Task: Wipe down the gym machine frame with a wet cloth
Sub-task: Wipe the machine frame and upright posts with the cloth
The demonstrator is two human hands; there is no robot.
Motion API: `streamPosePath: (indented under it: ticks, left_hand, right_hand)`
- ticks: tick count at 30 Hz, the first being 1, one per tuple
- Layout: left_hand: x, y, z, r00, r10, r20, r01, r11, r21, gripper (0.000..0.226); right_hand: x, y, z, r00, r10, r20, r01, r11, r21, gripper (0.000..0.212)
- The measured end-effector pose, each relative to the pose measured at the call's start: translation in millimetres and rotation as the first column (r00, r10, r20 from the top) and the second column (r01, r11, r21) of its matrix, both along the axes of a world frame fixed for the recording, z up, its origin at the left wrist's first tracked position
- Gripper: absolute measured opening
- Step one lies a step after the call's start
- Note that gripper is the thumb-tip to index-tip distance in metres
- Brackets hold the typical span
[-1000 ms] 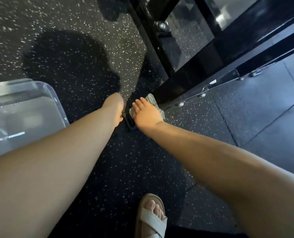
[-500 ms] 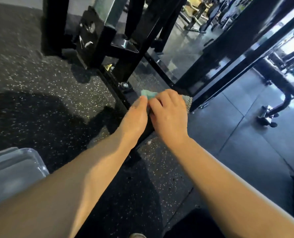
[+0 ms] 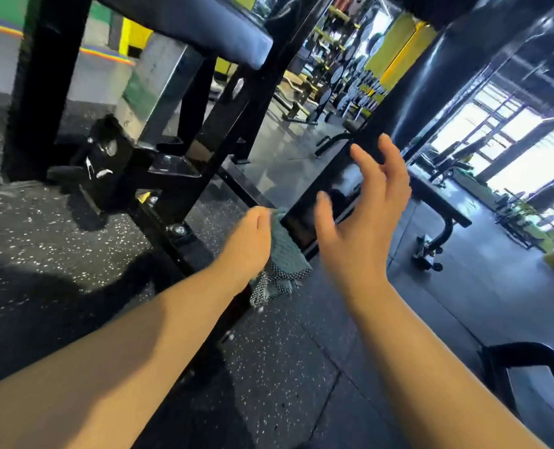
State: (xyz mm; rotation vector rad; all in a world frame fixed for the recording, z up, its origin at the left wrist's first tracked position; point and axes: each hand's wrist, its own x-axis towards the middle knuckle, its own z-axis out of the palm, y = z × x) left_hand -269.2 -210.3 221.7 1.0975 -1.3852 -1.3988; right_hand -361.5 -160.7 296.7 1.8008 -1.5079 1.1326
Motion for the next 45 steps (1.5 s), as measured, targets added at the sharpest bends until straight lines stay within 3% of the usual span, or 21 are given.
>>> streamPosePath:
  ticks: [3, 5, 10, 12, 14, 18, 22, 25, 27, 30, 32, 35, 39, 42, 45]
  left_hand:
    - [-5, -15, 50, 0.994, -0.048, -0.099, 0.034, 0.990, -0.137, 0.031]
    - [-7, -15, 62, 0.994, -0.085, -0.064, 0.076, 0.988, -0.136, 0.027]
    - [-1, -10, 75, 0.991, -0.010, 0.136, -0.012, 0.987, 0.158, 0.033]
    - [-5, -19, 112, 0.982, 0.005, 0.190, -0.038, 0.984, 0.173, 0.039]
    - [-17, -33, 159, 0.990, 0.018, 0.140, -0.034, 0.993, 0.114, 0.045]
    - [-35, -51, 227, 0.997, 0.010, 0.070, -0.017, 0.995, 0.096, 0.050]
    - [-20, -33, 231, 0.984, -0.083, 0.157, 0.038, 0.962, 0.270, 0.050]
    - [-20, -38, 258, 0.947, -0.145, 0.288, 0.050, 0.948, 0.314, 0.040]
    - [-31, -53, 290, 0.948, -0.164, 0.274, 0.079, 0.952, 0.296, 0.037]
    - [-57, -71, 331, 0.963, -0.187, 0.194, 0.153, 0.972, 0.178, 0.024]
    - [-64, -72, 335, 0.962, -0.216, 0.167, 0.196, 0.972, 0.126, 0.027]
    - [-49, -60, 312, 0.917, -0.242, 0.316, 0.184, 0.962, 0.201, 0.040]
    - [-39, -59, 311, 0.901, -0.276, 0.334, 0.144, 0.918, 0.371, 0.042]
    - [-73, -86, 347, 0.902, -0.300, 0.311, 0.215, 0.936, 0.279, 0.043]
    - [-110, -110, 369, 0.907, -0.382, 0.178, 0.364, 0.923, 0.125, 0.041]
  right_hand:
    - [4, -6, 14, 0.974, 0.073, 0.215, -0.059, 0.996, -0.073, 0.055]
    - [6, -2, 25, 0.930, 0.140, 0.340, -0.119, 0.990, -0.081, 0.052]
    - [-10, -2, 88, 0.807, 0.085, 0.584, -0.129, 0.991, 0.033, 0.043]
    - [-17, -7, 120, 0.737, 0.017, 0.675, -0.085, 0.994, 0.068, 0.034]
    - [-22, -13, 143, 0.681, -0.056, 0.730, -0.035, 0.993, 0.109, 0.025]
    - [-29, -28, 179, 0.652, -0.237, 0.720, 0.011, 0.953, 0.303, 0.026]
    - [-24, -23, 202, 0.660, -0.332, 0.673, -0.028, 0.885, 0.464, 0.046]
    - [-24, -23, 226, 0.558, -0.430, 0.710, -0.052, 0.836, 0.547, 0.052]
    - [-26, -28, 247, 0.504, -0.486, 0.714, -0.058, 0.806, 0.589, 0.048]
    - [-44, -48, 277, 0.526, -0.520, 0.673, 0.028, 0.801, 0.598, 0.043]
    - [-62, -65, 291, 0.568, -0.512, 0.644, 0.089, 0.816, 0.571, 0.048]
    - [-87, -84, 293, 0.570, -0.520, 0.636, 0.101, 0.813, 0.573, 0.057]
    - [-99, -103, 294, 0.501, -0.527, 0.686, 0.097, 0.822, 0.561, 0.054]
    - [-100, -112, 299, 0.427, -0.530, 0.733, 0.133, 0.838, 0.528, 0.047]
    - [-111, -116, 305, 0.321, -0.545, 0.775, 0.145, 0.837, 0.528, 0.027]
